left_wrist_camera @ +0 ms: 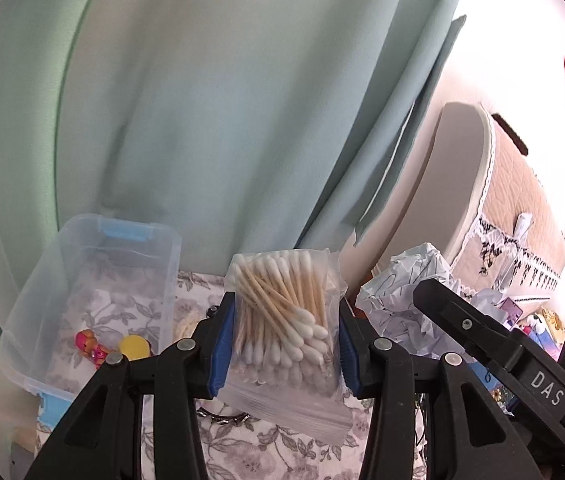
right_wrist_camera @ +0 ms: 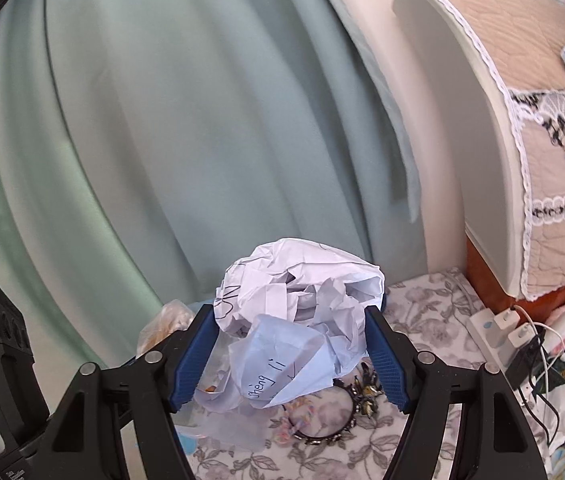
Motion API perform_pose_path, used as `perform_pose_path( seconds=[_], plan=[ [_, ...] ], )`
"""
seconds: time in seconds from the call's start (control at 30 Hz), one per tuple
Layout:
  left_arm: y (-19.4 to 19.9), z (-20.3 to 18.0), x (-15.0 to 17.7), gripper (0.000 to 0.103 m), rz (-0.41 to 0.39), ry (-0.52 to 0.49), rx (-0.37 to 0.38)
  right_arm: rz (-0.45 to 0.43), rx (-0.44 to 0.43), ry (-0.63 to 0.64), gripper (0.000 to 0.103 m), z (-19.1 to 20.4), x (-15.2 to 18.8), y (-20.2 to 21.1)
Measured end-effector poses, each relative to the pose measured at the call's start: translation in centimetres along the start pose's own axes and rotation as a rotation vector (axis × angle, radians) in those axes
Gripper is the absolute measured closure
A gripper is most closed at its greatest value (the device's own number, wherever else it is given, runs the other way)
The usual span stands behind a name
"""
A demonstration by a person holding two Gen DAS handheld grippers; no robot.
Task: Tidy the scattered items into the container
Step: 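Lift and carry the cotton swab bag and crumpled paper over the clear box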
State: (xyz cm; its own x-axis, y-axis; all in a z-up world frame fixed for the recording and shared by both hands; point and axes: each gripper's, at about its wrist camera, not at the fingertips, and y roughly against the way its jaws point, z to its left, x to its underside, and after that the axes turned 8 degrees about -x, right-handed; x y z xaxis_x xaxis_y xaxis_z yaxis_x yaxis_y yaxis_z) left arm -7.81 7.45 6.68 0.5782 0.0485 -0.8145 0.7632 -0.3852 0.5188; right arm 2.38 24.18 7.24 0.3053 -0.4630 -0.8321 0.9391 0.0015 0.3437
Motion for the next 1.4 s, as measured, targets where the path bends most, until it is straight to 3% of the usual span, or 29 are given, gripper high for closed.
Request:
perform_pose_path(
  seconds=[0.77, 1.4],
  plan=[
    [3.2, 13.3, -0.6, 0.056, -0.063, 0.194, -0.107, 0.108, -0.083, 0.163, 0.027, 10.2, 2.9, -6.2],
    [1.3, 18.0, 0.9, 0.056, 0.001, 0.273, -0.149, 0.253, -0.103, 0.185, 0.027, 11.7, 6.6, -13.0]
  ],
)
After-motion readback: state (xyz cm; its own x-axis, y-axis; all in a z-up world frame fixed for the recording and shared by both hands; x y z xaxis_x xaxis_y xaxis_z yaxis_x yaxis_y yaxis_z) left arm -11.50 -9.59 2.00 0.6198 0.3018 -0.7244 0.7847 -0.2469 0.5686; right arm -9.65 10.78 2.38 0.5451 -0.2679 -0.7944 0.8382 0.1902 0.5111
